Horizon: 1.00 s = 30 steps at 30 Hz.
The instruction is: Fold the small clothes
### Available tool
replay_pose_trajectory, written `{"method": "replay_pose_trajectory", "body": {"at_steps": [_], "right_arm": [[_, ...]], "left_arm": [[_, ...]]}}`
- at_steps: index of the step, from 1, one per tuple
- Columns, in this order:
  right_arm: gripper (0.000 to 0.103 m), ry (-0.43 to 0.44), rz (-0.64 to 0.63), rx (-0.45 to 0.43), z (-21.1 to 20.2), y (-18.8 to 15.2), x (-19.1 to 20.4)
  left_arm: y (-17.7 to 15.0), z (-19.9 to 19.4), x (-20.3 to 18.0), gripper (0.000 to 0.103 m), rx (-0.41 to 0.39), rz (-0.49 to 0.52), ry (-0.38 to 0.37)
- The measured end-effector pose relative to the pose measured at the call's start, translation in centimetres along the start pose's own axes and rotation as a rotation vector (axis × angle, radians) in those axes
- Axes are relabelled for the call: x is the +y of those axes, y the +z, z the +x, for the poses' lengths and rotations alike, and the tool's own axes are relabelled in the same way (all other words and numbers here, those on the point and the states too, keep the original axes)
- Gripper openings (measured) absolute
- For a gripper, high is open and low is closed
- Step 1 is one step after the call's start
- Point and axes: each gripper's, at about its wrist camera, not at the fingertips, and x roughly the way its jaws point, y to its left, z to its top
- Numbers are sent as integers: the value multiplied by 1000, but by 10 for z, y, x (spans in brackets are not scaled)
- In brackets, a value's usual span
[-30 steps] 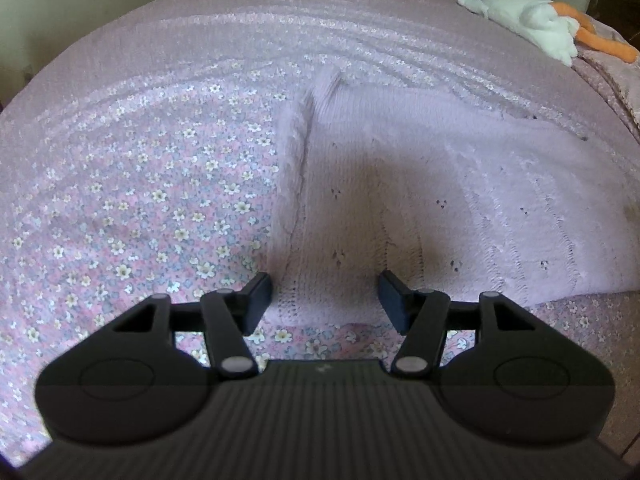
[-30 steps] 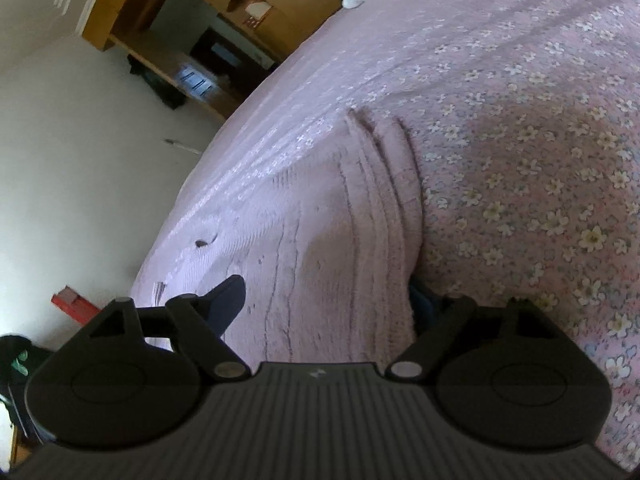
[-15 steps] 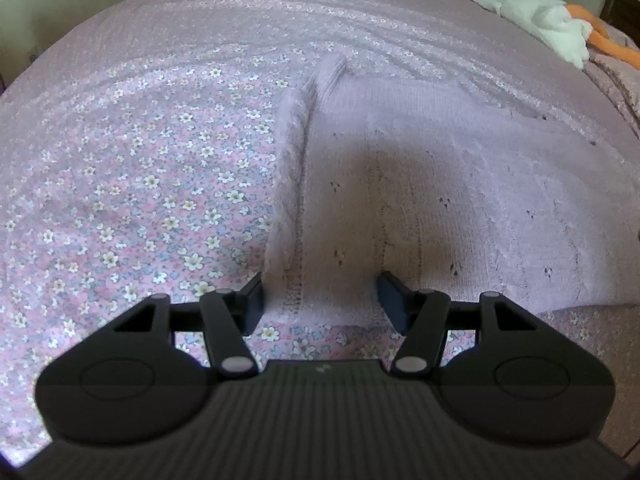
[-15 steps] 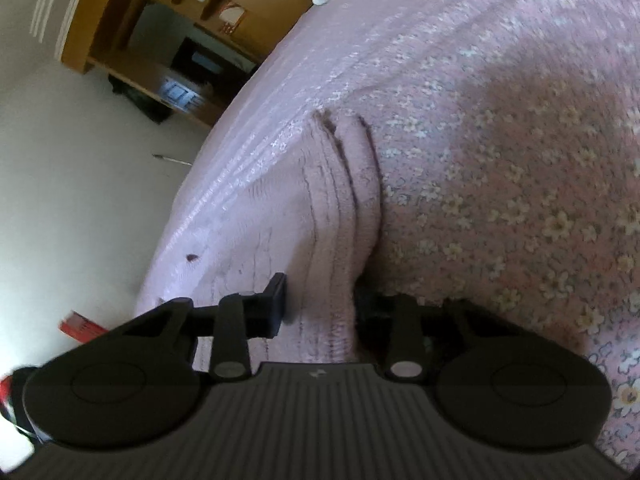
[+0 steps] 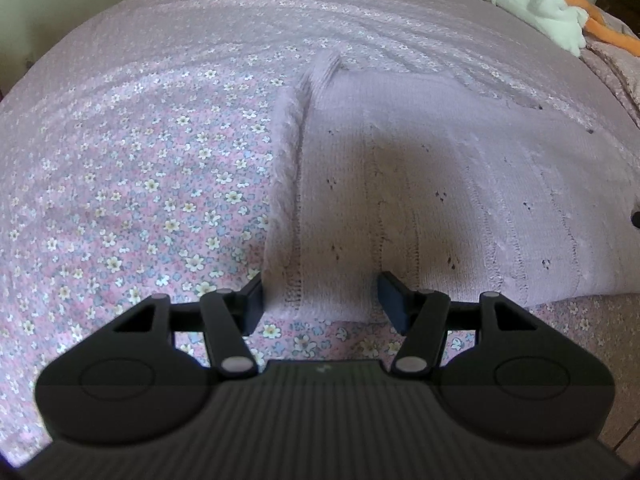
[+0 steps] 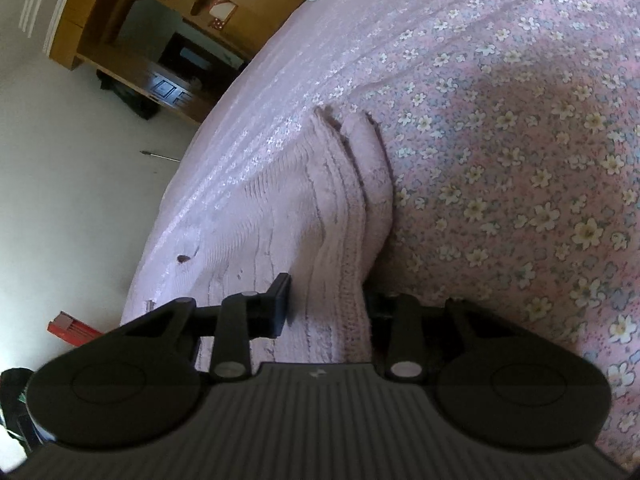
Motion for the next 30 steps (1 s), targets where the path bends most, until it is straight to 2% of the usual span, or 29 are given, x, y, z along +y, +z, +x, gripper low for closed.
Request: {"method": "replay_pose_trajectory", "body": {"at_steps": [2,5,11,23,30], "right_arm": [[33,-20,-13,-4,-1,-1,4],[29,-48,-38,-14,-4,-3,10],[26,-30,-55,-55,-16,-1,26],[25,-63,-280,-59,-21,0,108],[23,-7,-429,-34,-19,-10,174]], "left_arm": [[0,-1,2,61,-4,-8,-7],[2,-4,4,61,-14,-3,-7],[9,-15,12,61,-44,-4,-3],[24,-20,24,61,-47,21,15],[27,-25,24,61,-62,34,-6]]}}
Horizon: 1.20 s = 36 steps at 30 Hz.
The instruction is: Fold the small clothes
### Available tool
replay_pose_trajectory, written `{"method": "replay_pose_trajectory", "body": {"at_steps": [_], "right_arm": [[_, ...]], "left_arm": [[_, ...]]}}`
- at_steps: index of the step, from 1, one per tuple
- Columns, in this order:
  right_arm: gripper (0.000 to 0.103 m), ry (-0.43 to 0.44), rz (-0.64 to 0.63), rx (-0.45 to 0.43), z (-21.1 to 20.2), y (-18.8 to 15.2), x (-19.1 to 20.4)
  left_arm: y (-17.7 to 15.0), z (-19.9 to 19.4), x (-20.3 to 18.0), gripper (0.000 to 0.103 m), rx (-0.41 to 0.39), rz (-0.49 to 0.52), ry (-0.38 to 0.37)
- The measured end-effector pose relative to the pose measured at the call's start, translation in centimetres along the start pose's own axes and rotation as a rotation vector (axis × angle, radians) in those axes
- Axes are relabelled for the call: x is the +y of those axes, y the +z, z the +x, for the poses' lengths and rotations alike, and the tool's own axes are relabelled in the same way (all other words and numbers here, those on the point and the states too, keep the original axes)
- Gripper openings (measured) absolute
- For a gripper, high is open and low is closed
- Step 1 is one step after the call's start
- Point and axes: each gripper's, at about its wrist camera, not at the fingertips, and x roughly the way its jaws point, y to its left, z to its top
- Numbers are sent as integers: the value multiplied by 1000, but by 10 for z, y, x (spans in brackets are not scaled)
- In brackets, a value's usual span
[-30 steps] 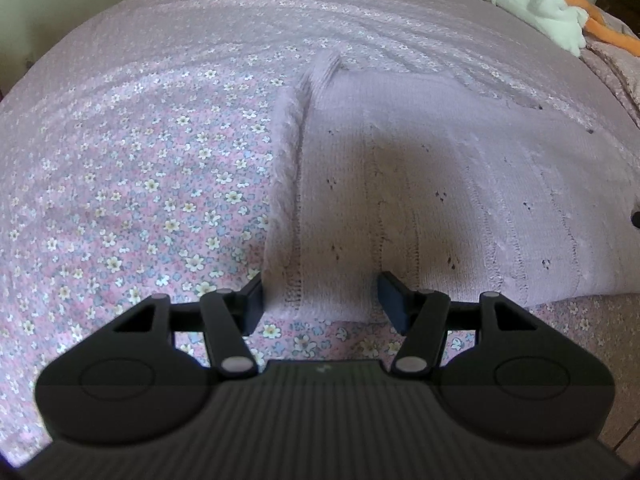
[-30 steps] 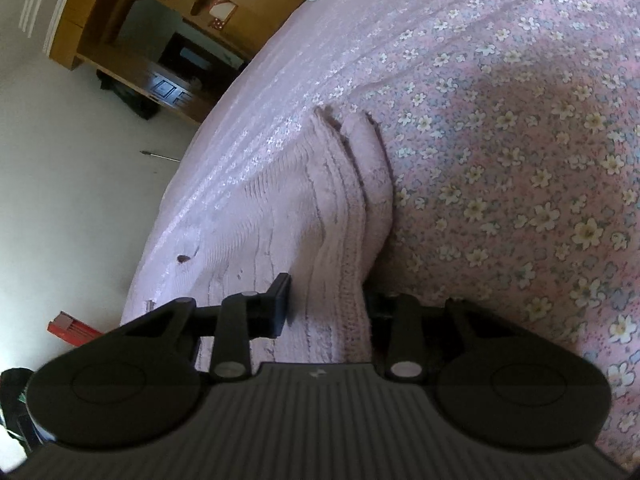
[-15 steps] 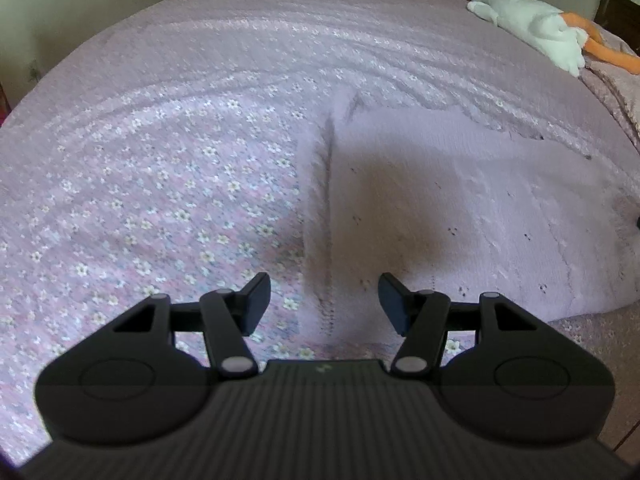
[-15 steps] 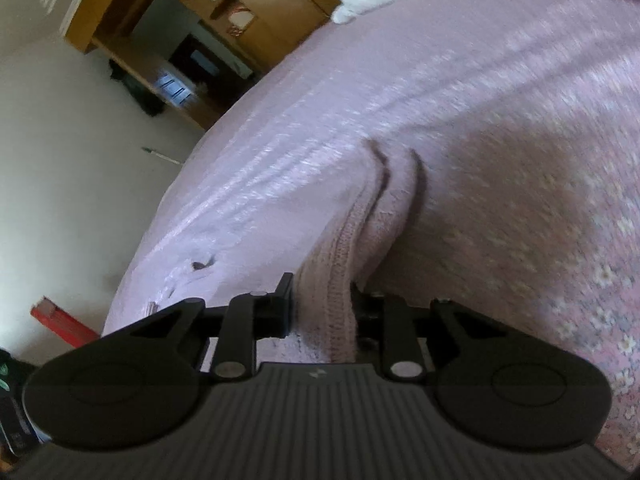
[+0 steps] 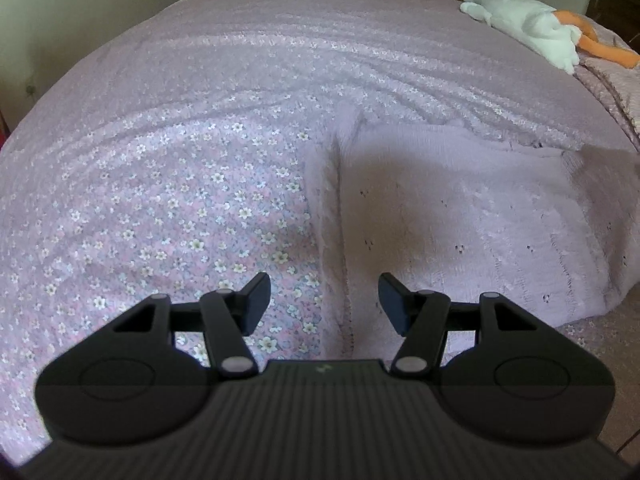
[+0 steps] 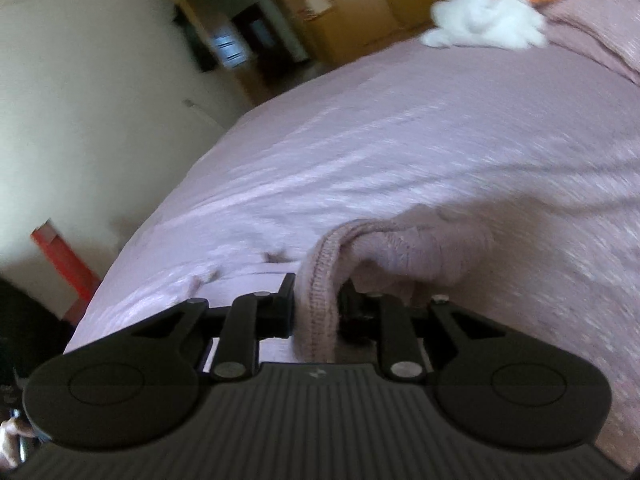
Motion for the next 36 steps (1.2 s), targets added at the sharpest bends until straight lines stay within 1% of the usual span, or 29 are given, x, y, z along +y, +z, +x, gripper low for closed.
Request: {"method": "replay_pose_trajectory", "body": {"at_steps": [4,7,9,11,13,16,19,20,21,23,25,27,32,36], "right_arm": [[20,44,-84,32,7,8,44],[19,73,-170,79,18,7,81],[19,87,-242,117,29,0,107],[19,102,-285,151,39,-8,127],[18,110,-319,190,56,-21,146],[19,96,-377,255,81,-49,166],[21,54,-401,318,107,-79,172],[31,54,-408,313,110,-87,173],[36,69,-409,297,111,-93,173],[56,100,-390,279,106,-96,173],[60,143,-356,275,99,-97,171],[61,163,-338,266,89,-95,169],[62,141,-307,201,54,-90,152],[64,84,-253,150,27,-82,128]], "left_arm": [[0,-3,7,61,-11,-16,-7],[0,-4,14,61,-15,-22,-4],[-1,-6,20,61,-18,-28,0],[-2,-6,26,61,-21,-38,1],[-3,-6,31,61,-23,-52,1],[-4,-3,36,61,-19,-63,3],[-5,-2,38,61,-18,-64,2],[-5,-2,39,61,-18,-65,0],[-5,-2,39,61,-20,-66,-3],[-4,-3,38,61,-25,-67,-11],[-3,-4,36,61,-34,-67,-20],[0,-6,33,61,-45,-69,-37],[4,-10,17,62,-69,-64,-104],[5,-11,-3,62,-83,-38,-156]]}}
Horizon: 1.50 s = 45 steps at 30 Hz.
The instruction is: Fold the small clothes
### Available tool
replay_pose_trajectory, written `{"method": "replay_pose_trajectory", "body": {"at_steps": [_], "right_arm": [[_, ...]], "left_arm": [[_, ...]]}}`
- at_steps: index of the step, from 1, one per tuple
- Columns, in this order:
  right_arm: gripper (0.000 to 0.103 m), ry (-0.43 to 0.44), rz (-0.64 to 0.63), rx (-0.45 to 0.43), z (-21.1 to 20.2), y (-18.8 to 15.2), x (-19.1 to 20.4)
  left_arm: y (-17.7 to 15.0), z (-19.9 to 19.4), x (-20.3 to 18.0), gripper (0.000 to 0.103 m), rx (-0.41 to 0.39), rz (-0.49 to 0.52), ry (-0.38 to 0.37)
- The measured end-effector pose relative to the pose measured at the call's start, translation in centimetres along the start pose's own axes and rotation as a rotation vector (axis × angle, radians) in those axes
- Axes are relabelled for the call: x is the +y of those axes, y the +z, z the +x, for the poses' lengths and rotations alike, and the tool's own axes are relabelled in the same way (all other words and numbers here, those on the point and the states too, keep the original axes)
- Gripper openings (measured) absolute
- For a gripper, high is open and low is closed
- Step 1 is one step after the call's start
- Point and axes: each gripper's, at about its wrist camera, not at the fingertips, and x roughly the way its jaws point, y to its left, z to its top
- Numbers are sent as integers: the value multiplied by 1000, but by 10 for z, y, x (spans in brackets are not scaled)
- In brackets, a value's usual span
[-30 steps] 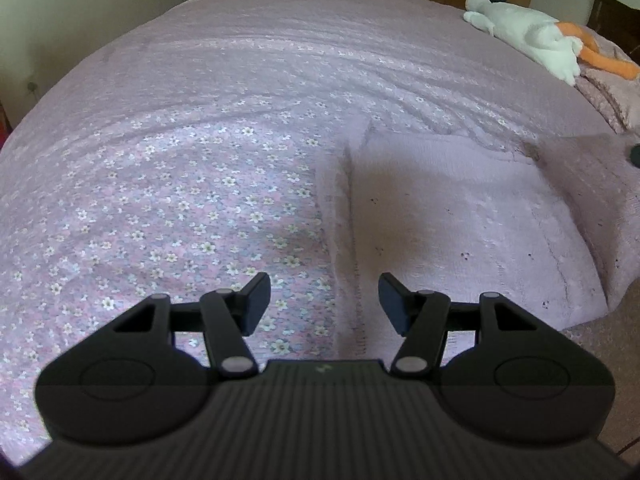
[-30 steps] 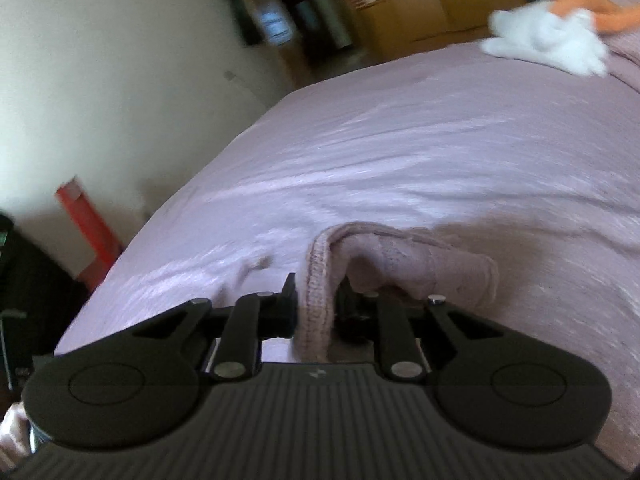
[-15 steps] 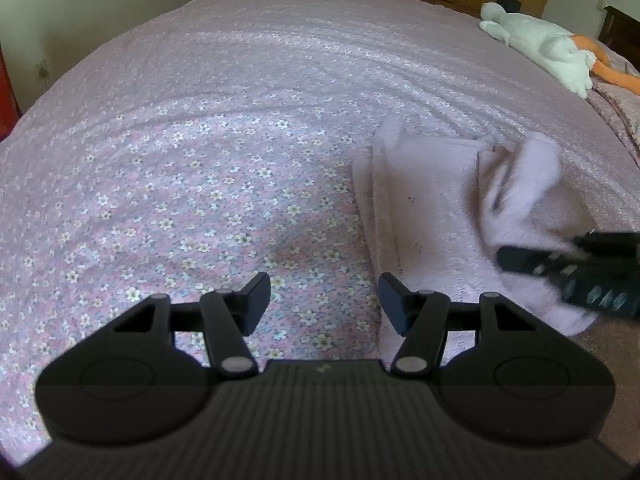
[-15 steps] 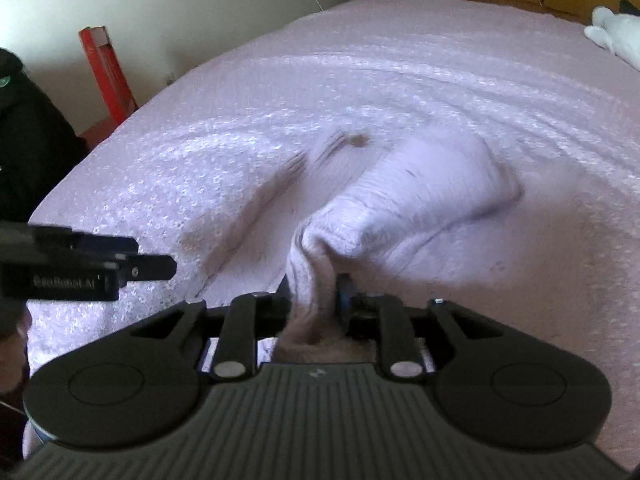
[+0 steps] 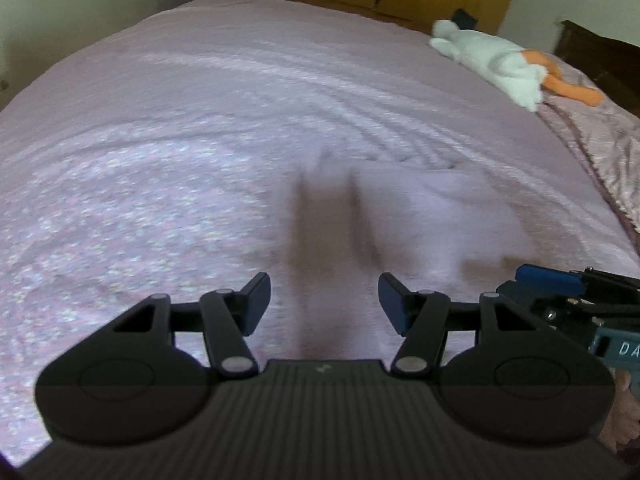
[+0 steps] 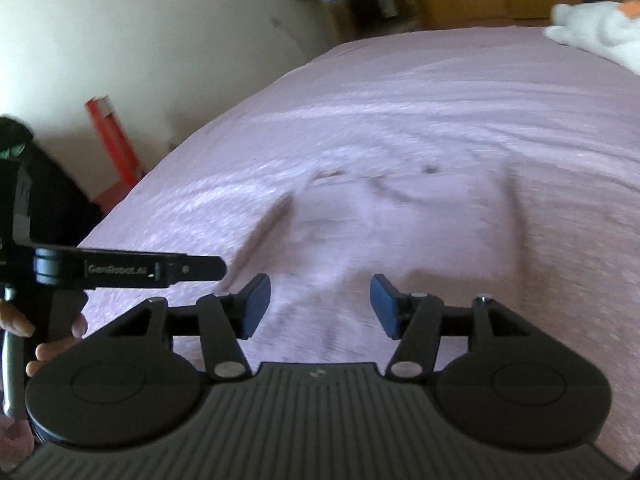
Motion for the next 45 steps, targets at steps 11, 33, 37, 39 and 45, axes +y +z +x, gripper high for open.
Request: {"method": "replay_pose_trajectory", "body": {"at_steps": [11,33,37,39,45], "right_arm": [[68,-188,115,-95,-34,-36,-55],[71,-128,188,-134,-19,-52,-67],[71,-97,140,-156,-15,-35,-43],[71,-43,105,-162,-12,-26,-28],[71,-17,-7,-101,15,-23,8]], "left_arm": [[0,49,-29,62,47,-30,-31],[1,57,-59,18,-74,52,-107],[27,35,-39,17,-134,19,-142],[37,26,-27,17,-154,-5,-141],[27,36,9,17,-100,-11,7]]}}
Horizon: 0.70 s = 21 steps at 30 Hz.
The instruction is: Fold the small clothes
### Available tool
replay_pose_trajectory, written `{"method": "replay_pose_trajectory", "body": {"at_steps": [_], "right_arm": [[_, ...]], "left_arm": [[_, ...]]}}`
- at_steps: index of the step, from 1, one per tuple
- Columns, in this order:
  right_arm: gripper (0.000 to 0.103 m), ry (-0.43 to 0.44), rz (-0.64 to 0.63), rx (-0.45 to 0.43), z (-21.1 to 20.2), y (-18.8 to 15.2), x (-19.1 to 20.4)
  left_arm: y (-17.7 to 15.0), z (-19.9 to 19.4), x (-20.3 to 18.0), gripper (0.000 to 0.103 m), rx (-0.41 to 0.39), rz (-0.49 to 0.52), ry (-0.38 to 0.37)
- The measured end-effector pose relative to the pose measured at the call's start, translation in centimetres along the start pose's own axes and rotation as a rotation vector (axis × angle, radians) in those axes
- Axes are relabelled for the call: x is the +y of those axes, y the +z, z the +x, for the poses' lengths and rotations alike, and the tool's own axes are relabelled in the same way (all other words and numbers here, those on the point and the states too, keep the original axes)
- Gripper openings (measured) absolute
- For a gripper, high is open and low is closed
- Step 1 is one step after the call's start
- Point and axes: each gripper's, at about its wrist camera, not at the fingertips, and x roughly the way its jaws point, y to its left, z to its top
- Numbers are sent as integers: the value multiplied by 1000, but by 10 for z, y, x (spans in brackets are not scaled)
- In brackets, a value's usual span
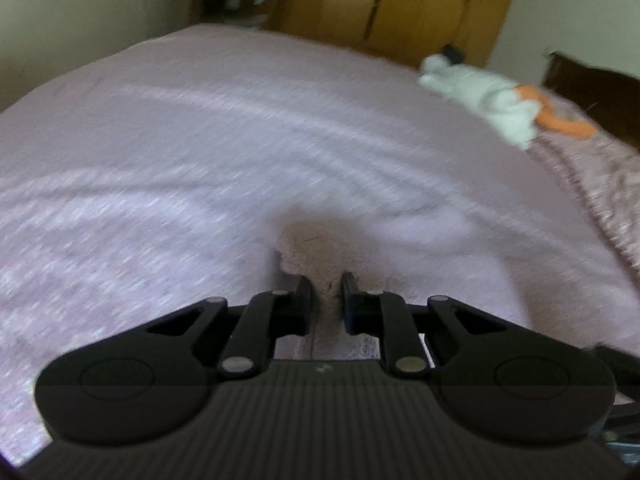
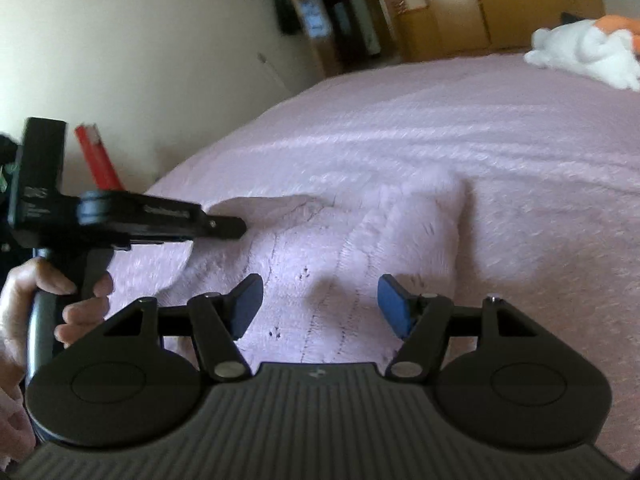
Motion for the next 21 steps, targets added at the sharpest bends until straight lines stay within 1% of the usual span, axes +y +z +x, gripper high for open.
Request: {"method": "replay_pose_trajectory", "body": {"at_steps": [1,2,5,7,10,13,16,17,18,19,20,21], "right_arm": [[71,13,-4,12,4,-3,3],[71,21,-13,20,7,-6,5],[71,13,-55,34,11,-10,13],[71,17,-49,39,9,-8,13],[71,30,-18,29,-1,-3,6],[72,37,47,20,-13,0,-6],[72,40,112,9,-22,3,-24],[73,32,123,6,-25,3,-29],[73,16,135,1,-26,3,-34],[74,2,147,-1,-26,2,-39],[76,-11,165,-3,-27,2,-44],[77,-22,190,-6,-27,1,-51]], "left_arm": [[-6,5,5,17,16,6,37],[-11,9,8,17,26,14,56],[-19,13,6,17,17,50,73],[-18,14,4,19,19,54,78],[-14,10,5,21,35,44,66],[-15,2,2,21,41,48,94],[-18,-10,-1,21,37,58,100],[-19,-13,-1,30,40,51,96],[-20,-15,0,42,46,39,88],[-21,-18,2,49,51,24,79],[-22,-20,3,59,55,5,71],[-23,-21,6,63,59,-15,62]]}}
